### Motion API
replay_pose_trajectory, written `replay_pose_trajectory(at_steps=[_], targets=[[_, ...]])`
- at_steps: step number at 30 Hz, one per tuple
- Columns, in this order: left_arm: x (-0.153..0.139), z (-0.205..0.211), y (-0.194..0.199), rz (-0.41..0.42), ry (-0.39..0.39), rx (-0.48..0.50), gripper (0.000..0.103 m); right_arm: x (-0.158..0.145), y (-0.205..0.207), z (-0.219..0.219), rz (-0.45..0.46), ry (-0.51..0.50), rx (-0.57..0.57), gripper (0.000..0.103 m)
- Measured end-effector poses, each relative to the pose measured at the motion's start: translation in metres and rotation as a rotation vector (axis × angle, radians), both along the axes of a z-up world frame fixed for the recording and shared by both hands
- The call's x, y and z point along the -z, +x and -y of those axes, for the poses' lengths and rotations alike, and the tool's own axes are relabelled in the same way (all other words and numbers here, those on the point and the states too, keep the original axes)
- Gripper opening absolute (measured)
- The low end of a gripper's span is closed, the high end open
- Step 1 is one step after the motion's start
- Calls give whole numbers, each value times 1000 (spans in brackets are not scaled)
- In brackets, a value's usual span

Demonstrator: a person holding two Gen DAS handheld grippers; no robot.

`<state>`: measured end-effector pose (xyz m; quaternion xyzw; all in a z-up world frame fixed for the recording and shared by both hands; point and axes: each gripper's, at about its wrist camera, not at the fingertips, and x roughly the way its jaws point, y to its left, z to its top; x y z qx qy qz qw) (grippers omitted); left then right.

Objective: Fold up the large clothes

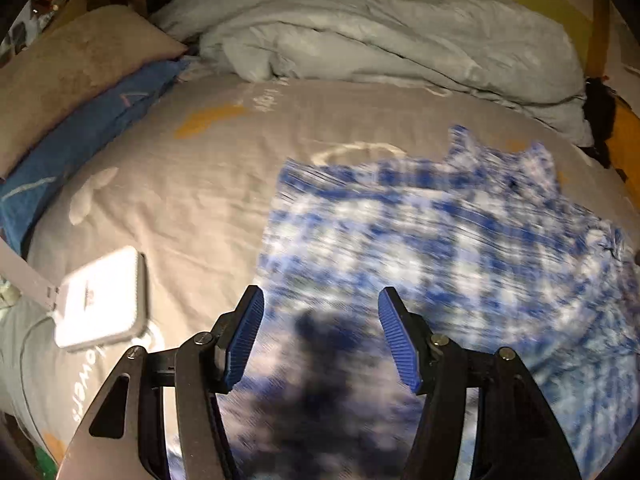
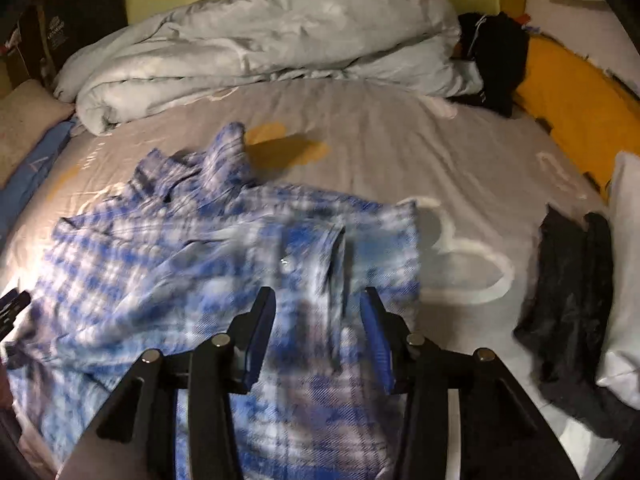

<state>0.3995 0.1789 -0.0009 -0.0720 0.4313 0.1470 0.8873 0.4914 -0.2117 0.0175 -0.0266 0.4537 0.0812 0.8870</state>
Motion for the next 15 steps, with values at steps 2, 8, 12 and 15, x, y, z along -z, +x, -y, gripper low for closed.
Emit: replay_pose_trajectory(at_steps=[2, 8, 12, 15], targets=[[10, -7, 8, -19, 29, 0, 64, 6, -1, 2, -31, 48, -13, 50], [38, -36, 25, -75, 43, -69, 64, 41, 6, -3, -152, 89, -49, 44], [43, -37, 33, -73, 0, 1, 17, 49, 7, -10, -126, 8, -43, 29], [38, -33, 32, -41, 51, 15, 3, 47, 6, -7, -96, -3, 6, 1]])
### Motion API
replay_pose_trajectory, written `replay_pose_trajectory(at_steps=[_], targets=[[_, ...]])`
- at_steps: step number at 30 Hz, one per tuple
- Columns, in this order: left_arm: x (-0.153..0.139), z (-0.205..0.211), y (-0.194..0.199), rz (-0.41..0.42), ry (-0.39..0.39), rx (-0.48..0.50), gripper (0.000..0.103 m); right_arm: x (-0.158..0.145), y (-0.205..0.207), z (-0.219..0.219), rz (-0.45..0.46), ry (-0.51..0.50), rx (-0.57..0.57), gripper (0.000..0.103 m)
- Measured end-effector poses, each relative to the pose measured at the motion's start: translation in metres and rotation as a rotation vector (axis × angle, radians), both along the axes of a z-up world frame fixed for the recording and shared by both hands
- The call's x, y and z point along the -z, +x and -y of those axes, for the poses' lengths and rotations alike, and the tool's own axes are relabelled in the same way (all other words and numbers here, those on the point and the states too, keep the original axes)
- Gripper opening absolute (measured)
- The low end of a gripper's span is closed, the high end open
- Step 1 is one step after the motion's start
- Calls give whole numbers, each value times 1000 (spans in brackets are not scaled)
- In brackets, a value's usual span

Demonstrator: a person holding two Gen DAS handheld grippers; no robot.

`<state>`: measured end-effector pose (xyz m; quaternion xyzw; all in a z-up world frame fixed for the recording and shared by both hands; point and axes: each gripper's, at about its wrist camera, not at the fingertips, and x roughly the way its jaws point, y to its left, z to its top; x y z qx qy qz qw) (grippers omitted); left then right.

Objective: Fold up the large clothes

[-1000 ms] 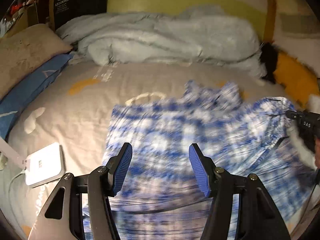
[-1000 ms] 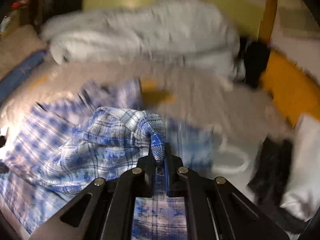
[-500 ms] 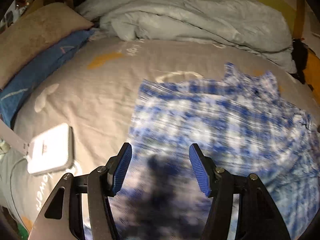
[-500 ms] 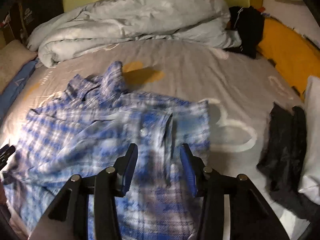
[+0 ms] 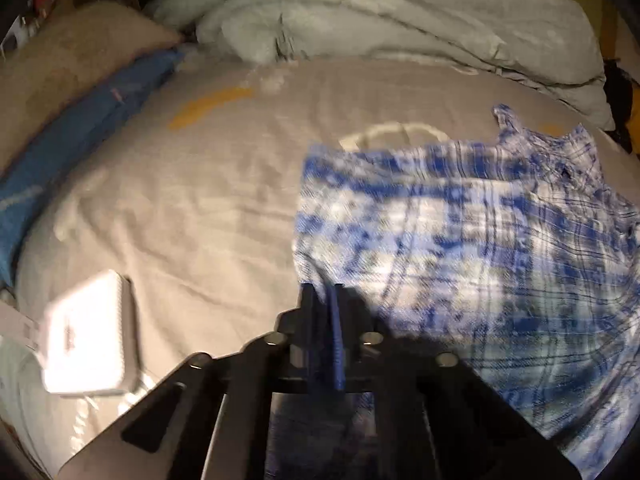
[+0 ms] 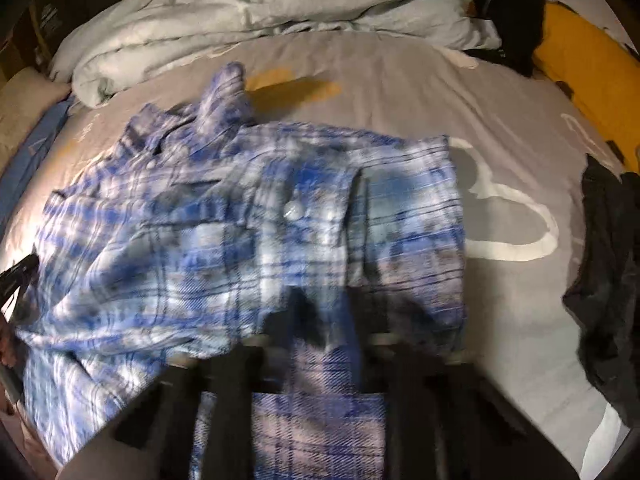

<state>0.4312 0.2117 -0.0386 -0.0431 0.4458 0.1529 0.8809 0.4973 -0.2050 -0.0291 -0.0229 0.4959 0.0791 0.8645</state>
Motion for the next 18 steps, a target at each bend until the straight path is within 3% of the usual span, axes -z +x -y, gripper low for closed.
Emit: replay_pose_trajectory(at_steps=[5, 7, 8, 10, 13, 16, 17, 18], targets=[[-19, 1, -10, 73, 20, -35, 3, -16, -9, 2, 61, -50, 35, 1], [-27, -3, -14, 102, 10, -70, 3, -35, -18, 3, 99, -20, 37, 1], [-32, -6, -16, 115, 44, -111, 3, -43, -19, 6, 116, -7, 30, 1], [-33, -13, -13, 112, 41, -143, 3, -54, -25, 4, 141, -10, 10, 1], [-20, -23, -10, 53, 6, -197, 3, -53, -29, -1, 106, 19, -58, 1], [-9, -30, -9, -3, 151, -318, 0, -37, -26, -3, 48, 20, -66, 1], [-7, -37, -10, -1, 116, -317, 0, -31, -23, -3, 24, 26, -70, 8], [-6, -44, -10, -4, 60, -317, 0, -28, -21, -4, 14, 32, -67, 25]])
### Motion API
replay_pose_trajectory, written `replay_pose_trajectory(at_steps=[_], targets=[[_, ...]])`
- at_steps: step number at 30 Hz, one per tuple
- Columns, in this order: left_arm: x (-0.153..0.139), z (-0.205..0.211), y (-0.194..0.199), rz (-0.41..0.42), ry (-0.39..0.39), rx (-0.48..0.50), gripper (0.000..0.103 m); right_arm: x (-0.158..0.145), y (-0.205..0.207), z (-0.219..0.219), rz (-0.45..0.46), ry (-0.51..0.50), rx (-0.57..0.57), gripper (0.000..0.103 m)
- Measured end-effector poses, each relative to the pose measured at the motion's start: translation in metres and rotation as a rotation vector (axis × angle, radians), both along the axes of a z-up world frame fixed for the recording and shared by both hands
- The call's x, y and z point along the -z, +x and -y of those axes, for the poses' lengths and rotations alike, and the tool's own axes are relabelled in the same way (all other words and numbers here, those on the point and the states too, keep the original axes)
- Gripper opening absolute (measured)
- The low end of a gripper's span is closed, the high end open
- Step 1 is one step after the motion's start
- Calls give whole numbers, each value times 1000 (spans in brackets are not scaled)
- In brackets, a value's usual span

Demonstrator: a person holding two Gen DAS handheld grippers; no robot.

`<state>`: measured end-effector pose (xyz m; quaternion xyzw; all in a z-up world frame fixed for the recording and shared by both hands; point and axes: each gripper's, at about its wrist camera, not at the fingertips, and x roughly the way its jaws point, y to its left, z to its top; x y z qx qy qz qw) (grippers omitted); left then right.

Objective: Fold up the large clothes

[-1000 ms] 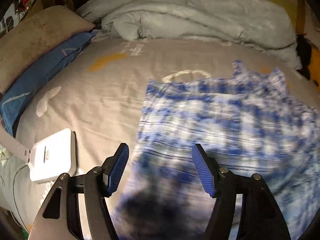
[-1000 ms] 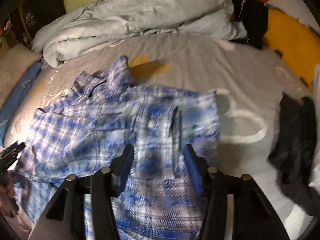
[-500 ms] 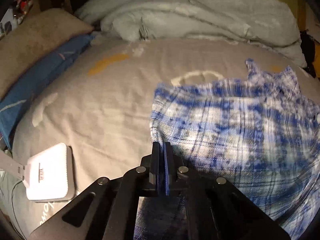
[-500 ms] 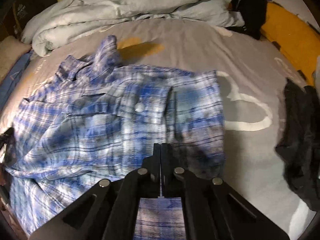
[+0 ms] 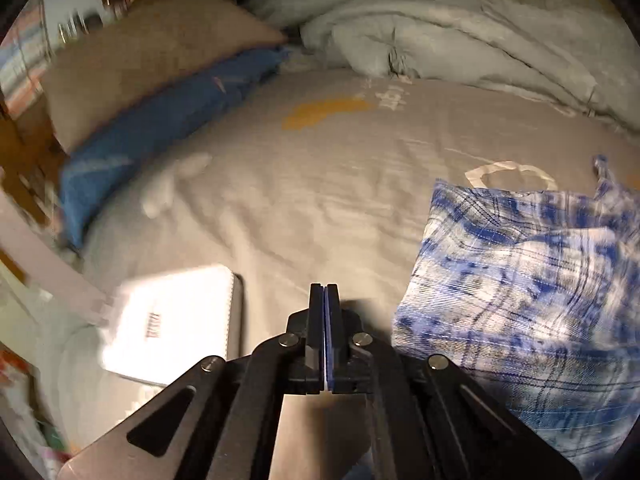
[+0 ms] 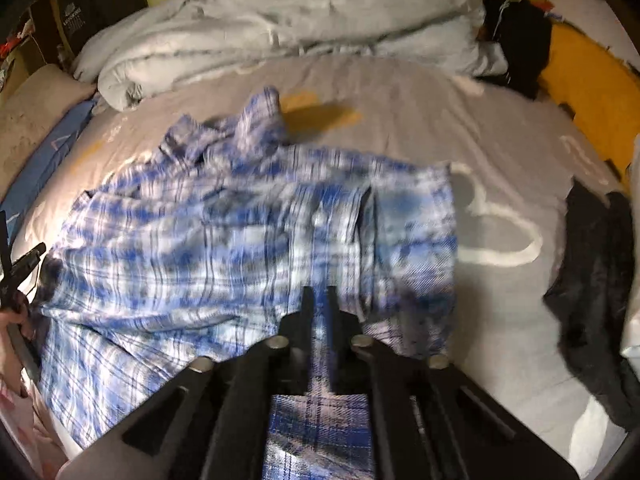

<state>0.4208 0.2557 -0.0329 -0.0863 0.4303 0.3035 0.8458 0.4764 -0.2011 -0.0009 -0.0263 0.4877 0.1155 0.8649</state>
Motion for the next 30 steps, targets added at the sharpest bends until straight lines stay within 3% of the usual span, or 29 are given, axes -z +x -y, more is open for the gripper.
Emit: replay_pose_trajectory(at_steps=[2, 4, 8, 13, 14, 15, 16, 20, 24, 30], targets=[[1, -15, -6, 46, -164, -5, 0, 8, 4, 3, -20, 29, 21, 44], [-3, -18, -8, 78, -243, 21, 0, 17, 10, 9, -61, 67, 47, 44], [-22, 2, -9, 111, -202, 95, 0, 35, 20, 18, -133, 105, 101, 42], [-44, 21, -16, 151, -242, 167, 0, 30, 13, 12, -145, 61, 94, 42], [-49, 26, -19, 156, -244, 185, 0, 30, 11, 11, -145, 70, 88, 37], [-53, 31, -22, 159, -233, 199, 0, 30, 10, 10, -141, 69, 86, 11], [-57, 37, -24, 166, -218, 213, 0, 30, 10, 10, -136, 64, 87, 4], [-79, 54, -39, 197, -190, 267, 0, 20, -1, 13, -81, 72, 132, 4], [-95, 61, -58, 214, -221, 304, 2, 1, -22, 15, -41, 30, 140, 4], [-109, 94, -80, 230, -165, 411, 9, 14, -34, 23, -62, -9, 99, 5]])
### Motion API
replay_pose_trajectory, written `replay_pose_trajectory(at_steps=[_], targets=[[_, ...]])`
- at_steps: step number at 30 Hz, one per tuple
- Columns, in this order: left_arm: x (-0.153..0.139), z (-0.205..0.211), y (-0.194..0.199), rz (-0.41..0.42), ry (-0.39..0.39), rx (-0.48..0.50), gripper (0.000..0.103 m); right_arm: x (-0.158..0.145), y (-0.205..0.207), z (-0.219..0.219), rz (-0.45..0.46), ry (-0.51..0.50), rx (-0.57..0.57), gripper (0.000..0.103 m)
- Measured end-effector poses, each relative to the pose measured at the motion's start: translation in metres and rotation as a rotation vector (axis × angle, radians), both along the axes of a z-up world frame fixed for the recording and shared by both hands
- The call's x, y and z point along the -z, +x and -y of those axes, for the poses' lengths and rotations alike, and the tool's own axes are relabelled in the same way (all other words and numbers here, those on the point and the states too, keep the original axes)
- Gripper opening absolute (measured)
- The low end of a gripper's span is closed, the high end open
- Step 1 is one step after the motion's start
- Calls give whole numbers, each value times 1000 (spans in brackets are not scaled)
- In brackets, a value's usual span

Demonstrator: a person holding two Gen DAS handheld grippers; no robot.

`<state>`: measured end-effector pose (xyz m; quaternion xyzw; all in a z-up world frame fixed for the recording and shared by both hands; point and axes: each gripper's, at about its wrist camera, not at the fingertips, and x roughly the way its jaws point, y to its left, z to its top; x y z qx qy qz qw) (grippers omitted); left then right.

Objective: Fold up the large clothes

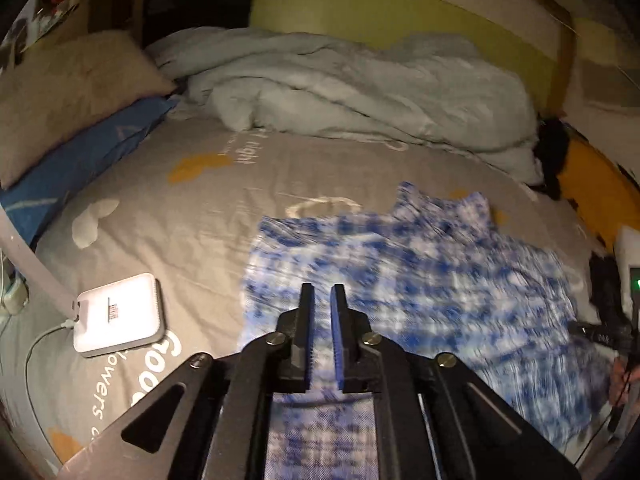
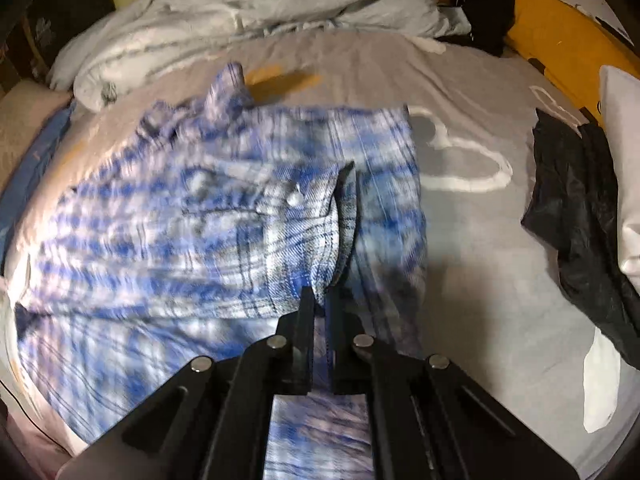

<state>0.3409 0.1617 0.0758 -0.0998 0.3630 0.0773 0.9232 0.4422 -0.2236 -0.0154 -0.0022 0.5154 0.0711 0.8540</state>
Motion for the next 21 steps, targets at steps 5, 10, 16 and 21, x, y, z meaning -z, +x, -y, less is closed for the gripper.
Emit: replay_pose_trajectory(at_steps=[5, 10, 16, 21], targets=[[11, 24, -21, -9, -7, 82, 15, -15, -22, 8, 87, -51, -5, 9], [8, 41, -39, 20, 40, 113, 26, -39, -59, 6, 177, 10, -38, 17], [6, 54, -68, 54, 65, 145, 47, -41, -116, -20, 232, 29, -112, 34], [11, 74, -90, 59, 133, 223, 48, -38, -147, -39, 270, -24, -155, 50]])
